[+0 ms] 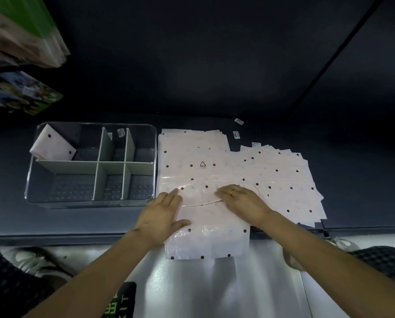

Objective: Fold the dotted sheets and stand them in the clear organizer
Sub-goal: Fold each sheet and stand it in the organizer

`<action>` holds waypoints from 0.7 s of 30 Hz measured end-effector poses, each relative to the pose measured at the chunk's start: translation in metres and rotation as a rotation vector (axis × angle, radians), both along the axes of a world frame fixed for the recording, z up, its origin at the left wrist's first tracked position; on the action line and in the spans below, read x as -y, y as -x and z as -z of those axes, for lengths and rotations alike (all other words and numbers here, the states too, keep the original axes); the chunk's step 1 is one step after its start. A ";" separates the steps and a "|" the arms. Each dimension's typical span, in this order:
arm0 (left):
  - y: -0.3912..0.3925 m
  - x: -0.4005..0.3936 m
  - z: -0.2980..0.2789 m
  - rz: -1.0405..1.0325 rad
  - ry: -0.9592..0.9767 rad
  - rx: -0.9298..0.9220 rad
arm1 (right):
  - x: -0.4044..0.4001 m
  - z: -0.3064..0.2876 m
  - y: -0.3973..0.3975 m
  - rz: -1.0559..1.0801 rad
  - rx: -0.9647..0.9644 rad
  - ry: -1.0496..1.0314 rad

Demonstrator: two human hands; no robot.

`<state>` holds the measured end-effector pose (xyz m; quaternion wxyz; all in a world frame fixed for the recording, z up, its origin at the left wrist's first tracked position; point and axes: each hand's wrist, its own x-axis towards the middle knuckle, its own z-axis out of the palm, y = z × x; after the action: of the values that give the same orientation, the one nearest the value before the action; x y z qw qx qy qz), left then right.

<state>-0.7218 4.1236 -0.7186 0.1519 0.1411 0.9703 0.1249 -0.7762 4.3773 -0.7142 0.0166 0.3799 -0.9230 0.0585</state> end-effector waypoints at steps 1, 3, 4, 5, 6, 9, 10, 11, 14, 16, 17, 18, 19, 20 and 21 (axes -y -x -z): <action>0.003 -0.002 -0.002 0.010 -0.005 -0.010 | -0.001 -0.002 0.002 0.002 0.004 0.012; 0.010 -0.005 -0.004 0.050 0.019 -0.028 | -0.001 -0.008 0.005 -0.008 0.055 0.049; 0.012 -0.006 -0.006 0.071 0.036 -0.022 | -0.001 -0.013 0.006 0.000 0.121 0.086; 0.014 -0.006 -0.009 0.083 0.044 -0.004 | -0.004 -0.016 0.006 0.034 0.204 0.126; 0.015 -0.006 -0.012 0.084 0.043 0.022 | -0.008 -0.019 0.006 0.076 0.317 0.153; 0.017 -0.002 -0.021 0.067 0.032 0.121 | -0.015 -0.031 0.006 0.175 0.615 0.206; 0.016 -0.001 -0.024 0.066 0.027 0.144 | -0.015 -0.035 0.006 0.211 0.688 0.268; 0.014 -0.001 -0.027 0.060 0.007 0.156 | -0.013 -0.038 0.007 0.256 0.749 0.349; 0.013 -0.005 -0.032 -0.092 -0.179 0.089 | -0.007 -0.038 0.017 0.440 0.839 0.531; 0.007 -0.010 -0.035 -0.159 -0.283 -0.124 | -0.002 -0.032 0.026 0.532 0.817 0.567; 0.004 -0.014 -0.036 -0.120 -0.246 -0.259 | 0.001 -0.028 0.031 0.565 0.800 0.564; 0.002 -0.019 -0.035 -0.061 -0.191 -0.383 | 0.003 -0.025 0.036 0.590 0.786 0.552; -0.001 -0.023 -0.033 0.000 -0.138 -0.450 | 0.005 -0.020 0.040 0.608 0.774 0.533; -0.004 -0.027 -0.030 0.056 -0.078 -0.436 | 0.006 -0.016 0.044 0.619 0.763 0.509; -0.008 -0.031 -0.026 0.097 -0.025 -0.359 | 0.008 -0.012 0.047 0.629 0.756 0.485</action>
<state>-0.7141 4.1546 -0.6931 -0.0198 0.2096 0.9722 0.1021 -0.8228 4.3694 -0.7021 -0.2125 0.0234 -0.8937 0.3945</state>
